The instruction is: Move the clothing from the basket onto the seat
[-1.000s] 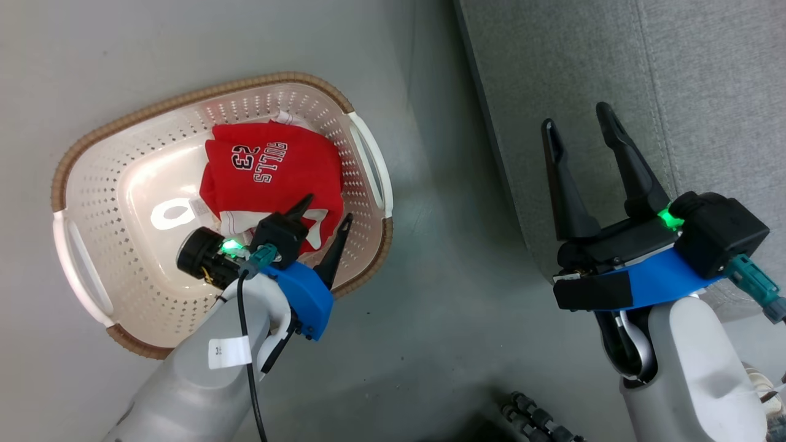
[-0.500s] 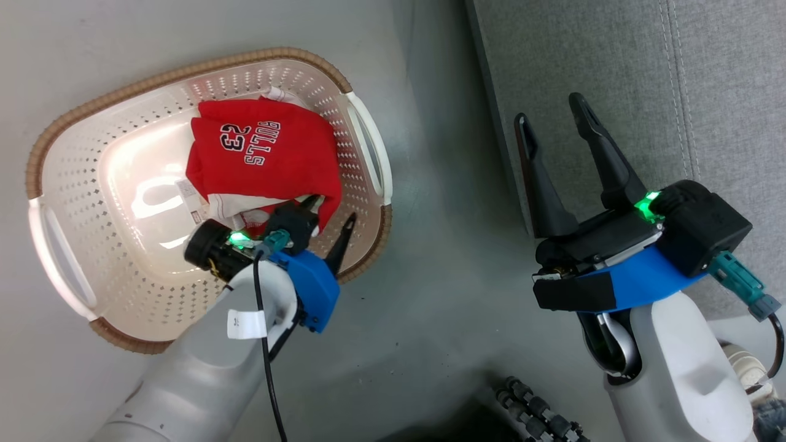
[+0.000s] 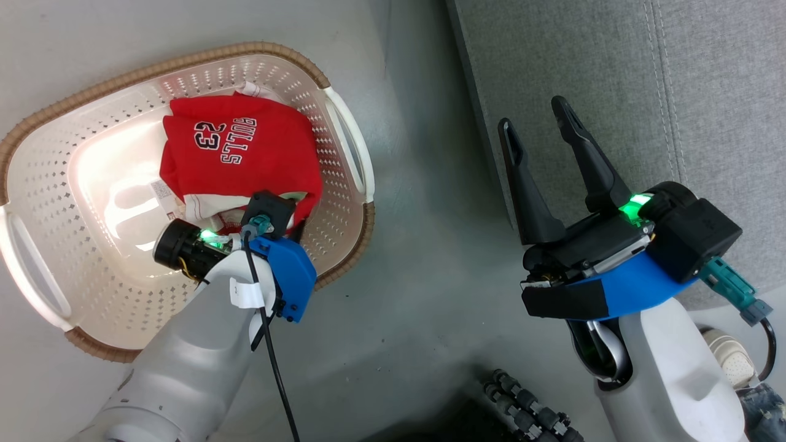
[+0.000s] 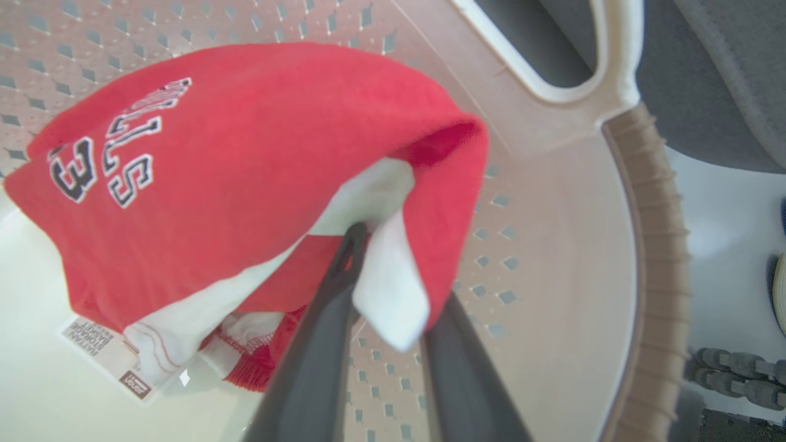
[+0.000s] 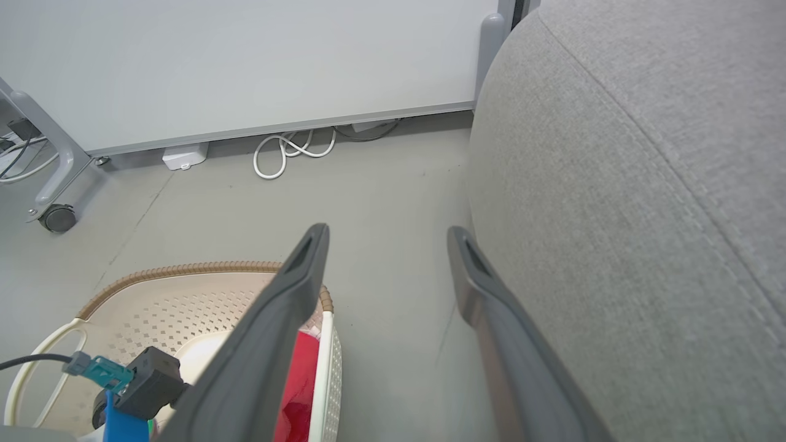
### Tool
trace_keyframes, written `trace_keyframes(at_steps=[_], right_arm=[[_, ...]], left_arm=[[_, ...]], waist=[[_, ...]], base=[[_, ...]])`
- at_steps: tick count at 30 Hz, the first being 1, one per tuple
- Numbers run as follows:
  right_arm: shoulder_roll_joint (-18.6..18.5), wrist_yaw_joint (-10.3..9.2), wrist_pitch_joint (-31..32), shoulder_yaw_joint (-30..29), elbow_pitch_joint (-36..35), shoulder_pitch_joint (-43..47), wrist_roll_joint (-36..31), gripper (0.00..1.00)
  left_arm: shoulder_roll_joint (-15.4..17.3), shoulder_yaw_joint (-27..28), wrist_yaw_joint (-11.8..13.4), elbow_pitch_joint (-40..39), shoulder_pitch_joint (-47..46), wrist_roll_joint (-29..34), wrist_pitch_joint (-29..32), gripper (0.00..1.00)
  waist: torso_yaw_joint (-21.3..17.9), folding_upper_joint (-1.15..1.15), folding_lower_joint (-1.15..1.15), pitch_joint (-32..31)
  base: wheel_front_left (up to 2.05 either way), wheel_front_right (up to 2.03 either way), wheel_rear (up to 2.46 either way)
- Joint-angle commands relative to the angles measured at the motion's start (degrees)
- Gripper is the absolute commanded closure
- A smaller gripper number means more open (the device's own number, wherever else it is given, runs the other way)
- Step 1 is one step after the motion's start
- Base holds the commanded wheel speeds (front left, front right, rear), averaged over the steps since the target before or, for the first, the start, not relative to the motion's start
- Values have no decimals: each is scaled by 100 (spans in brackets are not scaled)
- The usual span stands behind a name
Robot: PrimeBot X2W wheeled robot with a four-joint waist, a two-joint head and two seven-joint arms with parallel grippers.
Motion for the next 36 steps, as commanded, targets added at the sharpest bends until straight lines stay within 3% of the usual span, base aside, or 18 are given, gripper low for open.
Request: trace_keyframes(at_steps=[1,25,30,36], right_arm=[[12,1,-17,4,11,-30,31,0],[13,2,-44,-11,150,-101,-73,0],[12,1,-31,-36,262,-68,-113,0],[8,1,73,-170,559,246,-235,0]], left_arm=[[2,-6,3,31,-115,-24,-34,100],[-112,-187,-96,252,-135,-193,-224,100],[-182,-206,-95,203,30,-257,-275,100],[-285,-274,-90,-9,373,-407,-311,100]], waist=[[-5,0,-1,-5],[98,0,-1,-196],[259,0,-1,-617],[627,0,-1,-1574]], base=[[0,0,0],[0,0,0],[0,0,0],[0,0,0]])
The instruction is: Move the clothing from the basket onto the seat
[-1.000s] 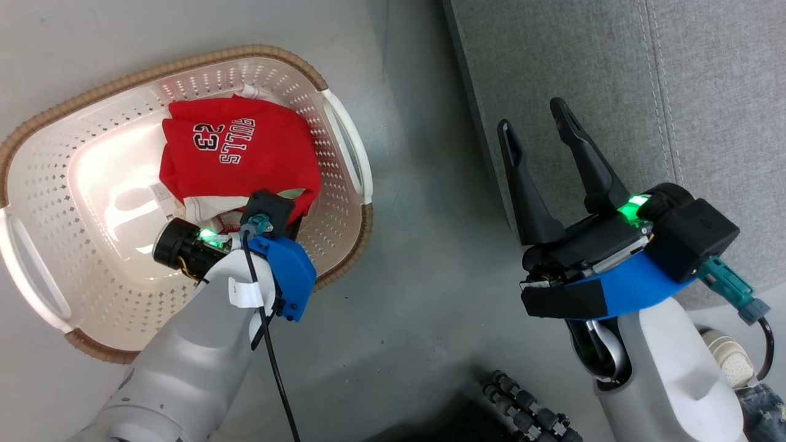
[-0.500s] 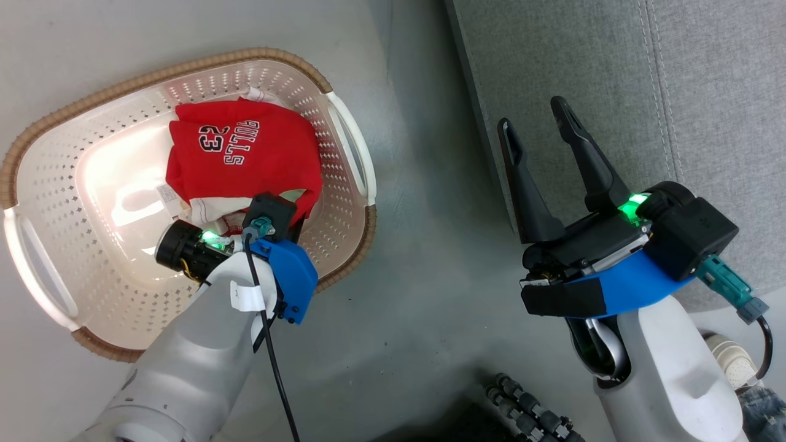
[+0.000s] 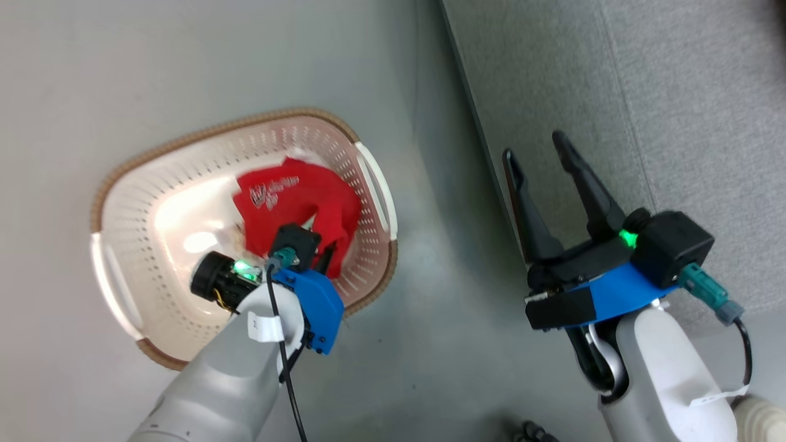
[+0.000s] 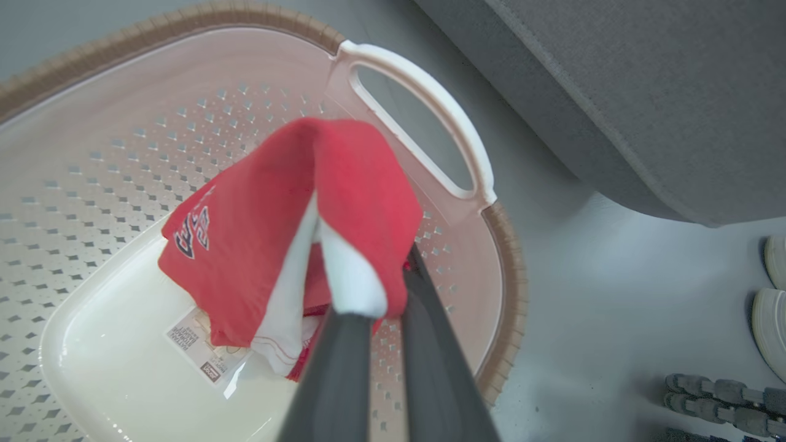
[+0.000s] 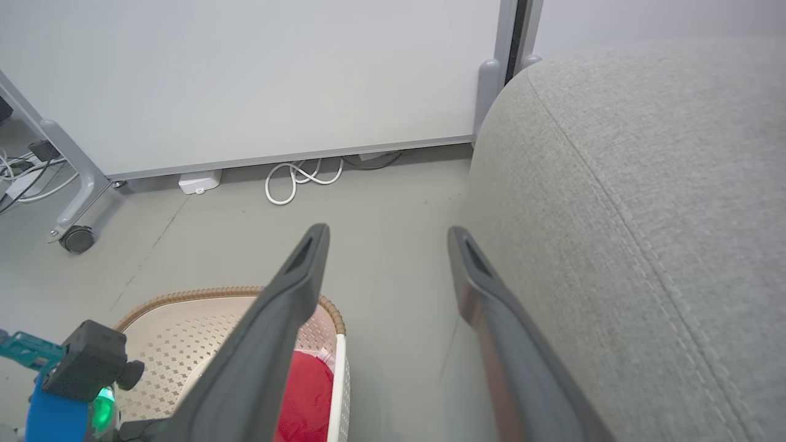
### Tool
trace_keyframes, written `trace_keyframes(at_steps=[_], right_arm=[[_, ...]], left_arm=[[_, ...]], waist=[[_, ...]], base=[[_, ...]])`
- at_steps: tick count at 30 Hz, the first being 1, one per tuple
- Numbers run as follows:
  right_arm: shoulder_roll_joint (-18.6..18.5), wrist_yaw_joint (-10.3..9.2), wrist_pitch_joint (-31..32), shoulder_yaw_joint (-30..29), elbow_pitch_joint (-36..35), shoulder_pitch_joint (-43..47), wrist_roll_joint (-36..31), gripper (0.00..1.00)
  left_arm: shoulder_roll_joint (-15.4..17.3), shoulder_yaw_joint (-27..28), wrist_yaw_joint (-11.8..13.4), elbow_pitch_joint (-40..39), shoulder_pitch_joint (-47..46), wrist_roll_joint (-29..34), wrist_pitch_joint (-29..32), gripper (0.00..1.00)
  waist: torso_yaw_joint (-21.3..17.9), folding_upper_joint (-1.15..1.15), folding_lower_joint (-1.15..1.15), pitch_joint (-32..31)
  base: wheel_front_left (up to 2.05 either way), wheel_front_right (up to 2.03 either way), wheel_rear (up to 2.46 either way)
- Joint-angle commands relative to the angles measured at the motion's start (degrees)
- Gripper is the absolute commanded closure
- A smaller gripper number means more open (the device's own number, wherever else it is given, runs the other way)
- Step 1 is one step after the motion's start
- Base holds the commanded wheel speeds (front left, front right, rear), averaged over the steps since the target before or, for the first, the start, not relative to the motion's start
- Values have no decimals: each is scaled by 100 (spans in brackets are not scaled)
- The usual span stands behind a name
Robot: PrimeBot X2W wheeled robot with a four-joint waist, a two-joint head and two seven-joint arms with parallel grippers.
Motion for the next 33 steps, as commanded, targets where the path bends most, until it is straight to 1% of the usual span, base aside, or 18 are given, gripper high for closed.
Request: trace_keyframes(at_steps=[1,9,16,24,33], right_arm=[[1,1,38,-23,53,128,-40,0],[-78,1,391,-199,299,789,-189,0],[-125,1,656,-291,341,1365,-174,0],[-114,2,866,-289,318,1810,-70,0],[-80,2,1014,-126,289,1987,-6,0]], left_arm=[[-18,-42,-6,-51,88,-35,-35,100],[-98,-238,-7,-430,653,-344,-41,100],[-107,-502,-7,-930,912,-537,-43,100],[-105,-761,-7,-1642,720,-585,-44,100],[-106,-887,-7,-2263,132,-661,-45,100]], waist=[[333,0,0,-636],[835,0,0,-2080],[1185,0,0,-3075],[1549,0,0,-3884],[1825,0,0,-4258]], base=[[0,0,0],[0,0,0],[0,0,0],[0,0,0],[0,0,0]])
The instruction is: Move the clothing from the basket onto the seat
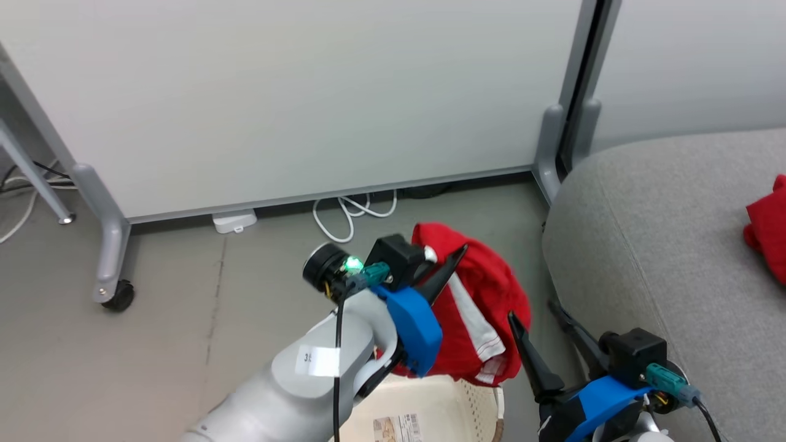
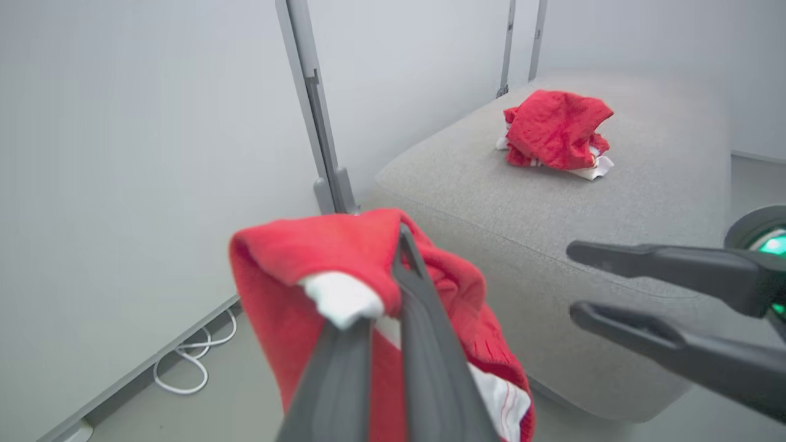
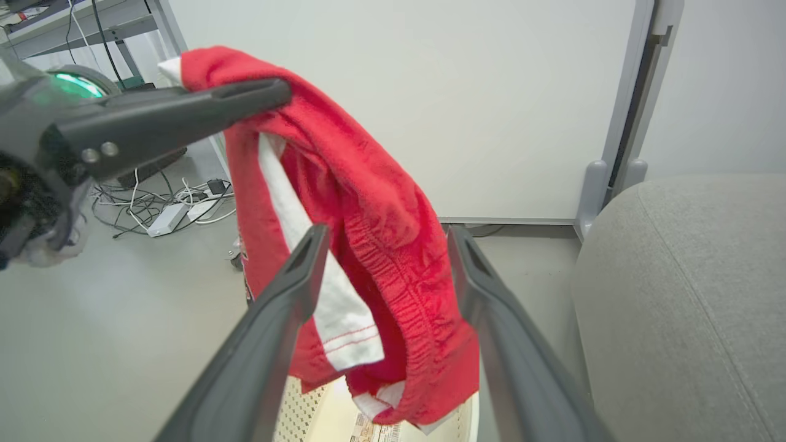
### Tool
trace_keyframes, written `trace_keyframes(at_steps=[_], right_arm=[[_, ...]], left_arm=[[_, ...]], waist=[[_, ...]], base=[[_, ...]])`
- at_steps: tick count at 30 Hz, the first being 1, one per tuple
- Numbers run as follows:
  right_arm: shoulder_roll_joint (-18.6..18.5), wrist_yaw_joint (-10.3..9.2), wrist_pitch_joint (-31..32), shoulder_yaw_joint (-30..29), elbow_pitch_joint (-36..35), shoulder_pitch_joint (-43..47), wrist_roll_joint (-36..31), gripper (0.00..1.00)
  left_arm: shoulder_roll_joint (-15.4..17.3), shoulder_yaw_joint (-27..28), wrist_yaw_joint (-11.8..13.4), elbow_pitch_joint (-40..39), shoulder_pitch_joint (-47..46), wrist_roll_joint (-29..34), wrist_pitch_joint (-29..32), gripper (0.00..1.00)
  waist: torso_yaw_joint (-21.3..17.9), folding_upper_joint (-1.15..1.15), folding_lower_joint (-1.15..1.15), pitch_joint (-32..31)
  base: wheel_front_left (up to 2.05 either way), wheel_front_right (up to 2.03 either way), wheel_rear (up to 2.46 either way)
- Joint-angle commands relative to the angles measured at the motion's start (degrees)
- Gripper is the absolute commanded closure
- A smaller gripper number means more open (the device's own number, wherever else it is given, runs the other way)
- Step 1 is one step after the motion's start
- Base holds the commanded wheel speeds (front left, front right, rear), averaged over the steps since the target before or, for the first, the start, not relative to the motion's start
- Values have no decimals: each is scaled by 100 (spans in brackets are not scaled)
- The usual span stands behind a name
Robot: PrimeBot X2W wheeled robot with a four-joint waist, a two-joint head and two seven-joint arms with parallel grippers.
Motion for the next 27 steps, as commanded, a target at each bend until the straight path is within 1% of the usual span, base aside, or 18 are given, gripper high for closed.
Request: trace_keyframes(at_steps=[1,8,15,24,27], right_arm=[[13,3,35,31,7,93,10,0],[10,3,89,113,23,-9,53,0],[10,3,120,147,13,-87,56,0],[-8,3,59,241,52,-179,113,0],[-53,2,80,359,70,-308,90,0]], left_arm=[[-5,-35,-6,-72,-147,-59,-26,100],[-5,-244,-6,-346,-647,-330,-27,100],[-6,-424,-6,-436,-994,-585,-25,100],[-5,-530,-6,-363,-991,-700,-26,100],[-5,-553,-6,-370,-1002,-722,-26,100]], waist=[[124,-1,2,-124],[231,-1,2,-211],[266,-1,2,-248],[193,-1,2,-147],[162,-1,2,-106]], base=[[0,0,0],[0,0,0],[0,0,0],[0,0,0],[0,0,0]])
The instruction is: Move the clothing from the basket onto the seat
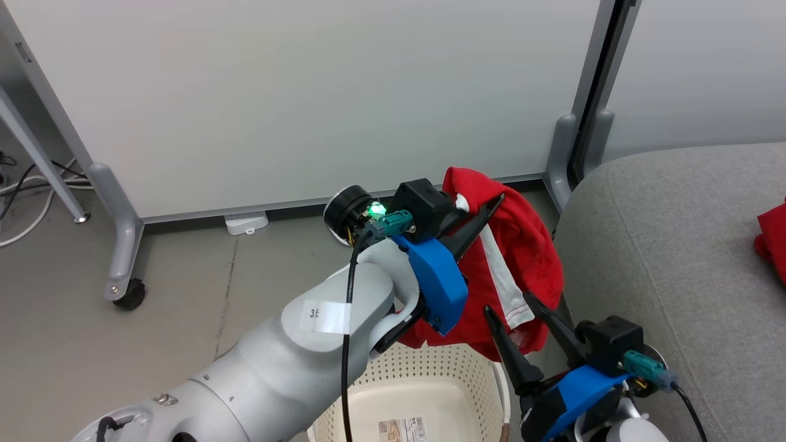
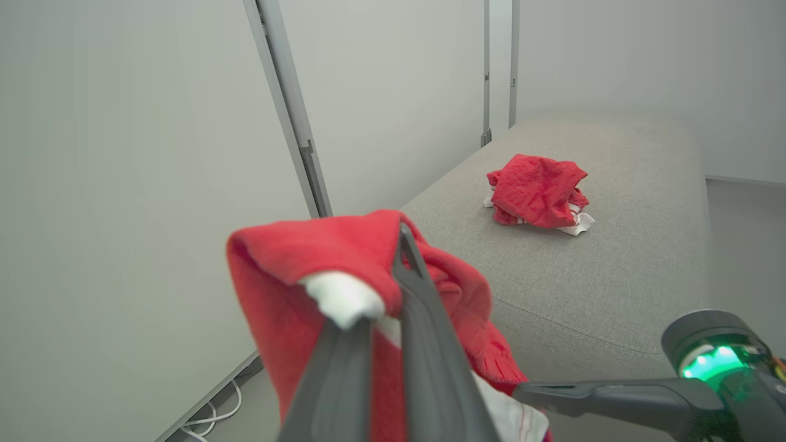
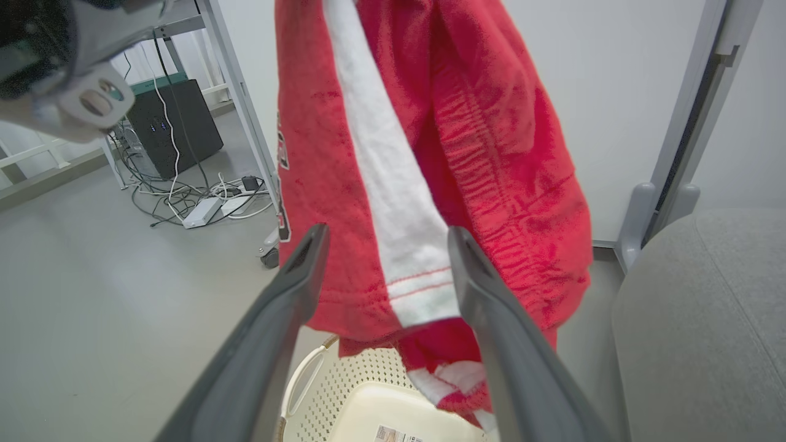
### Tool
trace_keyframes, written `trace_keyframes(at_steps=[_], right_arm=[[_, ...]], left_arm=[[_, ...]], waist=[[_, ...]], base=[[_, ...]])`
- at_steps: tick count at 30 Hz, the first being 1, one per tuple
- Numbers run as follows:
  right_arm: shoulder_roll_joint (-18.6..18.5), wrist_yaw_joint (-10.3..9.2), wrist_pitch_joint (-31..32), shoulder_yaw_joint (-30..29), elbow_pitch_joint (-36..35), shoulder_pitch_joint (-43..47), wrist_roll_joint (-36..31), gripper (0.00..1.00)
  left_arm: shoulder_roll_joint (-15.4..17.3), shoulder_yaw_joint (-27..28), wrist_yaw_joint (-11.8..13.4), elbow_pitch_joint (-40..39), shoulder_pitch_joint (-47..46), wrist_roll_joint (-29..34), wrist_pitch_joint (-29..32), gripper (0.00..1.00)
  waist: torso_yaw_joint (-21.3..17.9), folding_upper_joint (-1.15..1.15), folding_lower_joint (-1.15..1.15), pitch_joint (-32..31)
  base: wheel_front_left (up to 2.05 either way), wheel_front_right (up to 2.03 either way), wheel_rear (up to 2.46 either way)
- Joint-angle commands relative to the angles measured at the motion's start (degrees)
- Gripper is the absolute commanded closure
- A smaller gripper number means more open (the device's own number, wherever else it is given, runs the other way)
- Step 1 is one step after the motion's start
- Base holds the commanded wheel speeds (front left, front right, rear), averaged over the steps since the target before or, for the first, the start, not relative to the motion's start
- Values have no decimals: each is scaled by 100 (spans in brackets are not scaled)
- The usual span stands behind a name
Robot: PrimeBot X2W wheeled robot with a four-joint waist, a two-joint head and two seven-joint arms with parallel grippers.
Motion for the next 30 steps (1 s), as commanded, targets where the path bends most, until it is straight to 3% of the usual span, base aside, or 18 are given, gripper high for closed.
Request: trace_keyframes(at_steps=[1,11,26,27,28,29,30], right_arm=[[-44,3,4,18,10,-110,-16,0],[-97,3,337,343,542,-896,174,0],[32,3,318,989,2342,-2387,441,0],[50,2,284,1014,2454,-2447,472,6],[61,3,251,1040,2559,-2505,494,51],[70,3,209,1066,2646,-2557,513,72],[76,3,154,1094,2718,-2606,537,100]], left_arm=[[-3,-8,-6,1,-20,-11,-26,100],[-2,-39,-6,-86,-33,2,-26,100],[-2,-57,-6,-276,-37,-16,-27,100],[-1,-57,-6,-284,-34,-15,-27,100],[-3,-58,-6,-291,-30,-14,-27,100],[-3,-58,-6,-298,-26,-13,-27,100],[-3,-58,-6,-306,-20,-8,-27,100]], waist=[[-11,-1,0,13],[-31,-1,0,119],[-32,-1,0,146],[-32,-1,0,145],[-32,-1,0,143],[-29,-1,0,140],[-26,-1,0,139]], base=[[0,0,0],[0,0,0],[0,0,0],[0,0,0],[0,0,0],[0,0,0],[0,0,0]])
